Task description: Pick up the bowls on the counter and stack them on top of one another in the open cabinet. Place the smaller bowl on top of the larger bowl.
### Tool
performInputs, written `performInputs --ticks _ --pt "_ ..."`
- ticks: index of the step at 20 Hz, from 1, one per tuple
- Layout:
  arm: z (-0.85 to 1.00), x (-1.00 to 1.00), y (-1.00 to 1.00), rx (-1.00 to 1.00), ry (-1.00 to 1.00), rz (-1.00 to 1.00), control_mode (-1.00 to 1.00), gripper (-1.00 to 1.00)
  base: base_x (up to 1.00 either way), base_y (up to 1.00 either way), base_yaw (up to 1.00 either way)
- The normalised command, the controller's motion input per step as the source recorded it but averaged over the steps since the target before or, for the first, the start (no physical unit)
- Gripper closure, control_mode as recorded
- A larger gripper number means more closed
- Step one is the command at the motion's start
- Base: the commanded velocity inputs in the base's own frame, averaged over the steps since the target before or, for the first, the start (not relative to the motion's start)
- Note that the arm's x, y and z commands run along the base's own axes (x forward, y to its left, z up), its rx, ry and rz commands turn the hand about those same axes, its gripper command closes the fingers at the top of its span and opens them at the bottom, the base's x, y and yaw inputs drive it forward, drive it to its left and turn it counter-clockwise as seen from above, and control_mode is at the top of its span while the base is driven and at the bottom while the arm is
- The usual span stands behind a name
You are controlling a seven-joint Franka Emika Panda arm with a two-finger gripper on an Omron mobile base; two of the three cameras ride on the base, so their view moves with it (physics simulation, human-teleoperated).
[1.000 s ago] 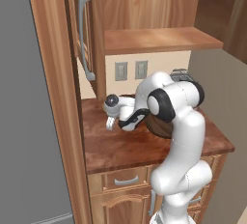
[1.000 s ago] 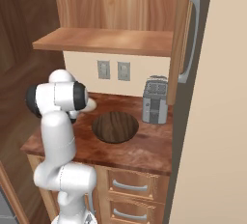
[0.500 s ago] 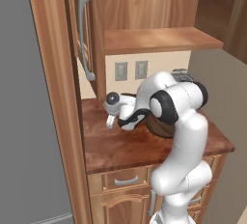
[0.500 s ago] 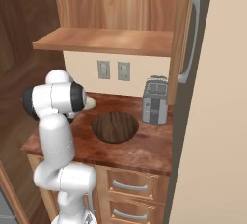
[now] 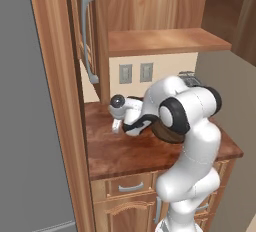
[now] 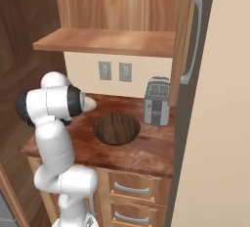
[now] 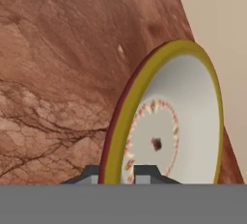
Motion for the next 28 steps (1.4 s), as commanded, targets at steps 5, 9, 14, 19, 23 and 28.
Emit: performInputs --ticks 5,9,14,19,23,28 --pt "0.12 -0.18 -0.21 -0.07 0.0 0.0 -1.0 1.0 0.0 0.0 0.0" --pt "0.14 -0.15 -0.23 -0.08 0.0 0.0 -1.0 1.0 0.0 0.0 0.0" --pt "0.19 -0.14 -0.22 -0.06 0.0 0.0 -1.0 1.0 0.0 0.0 0.0" --pt "0.31 -0.12 -0.2 -0.03 0.0 0.0 -1.0 1.0 0.0 0.0 0.0" --pt "0.36 -0.15 -0.22 -0.01 0.0 0.0 -1.0 1.0 0.0 0.0 0.0" --pt "0.36 -0.19 -0.2 -0.01 0.0 0.0 -1.0 1.0 0.0 0.0 0.0"
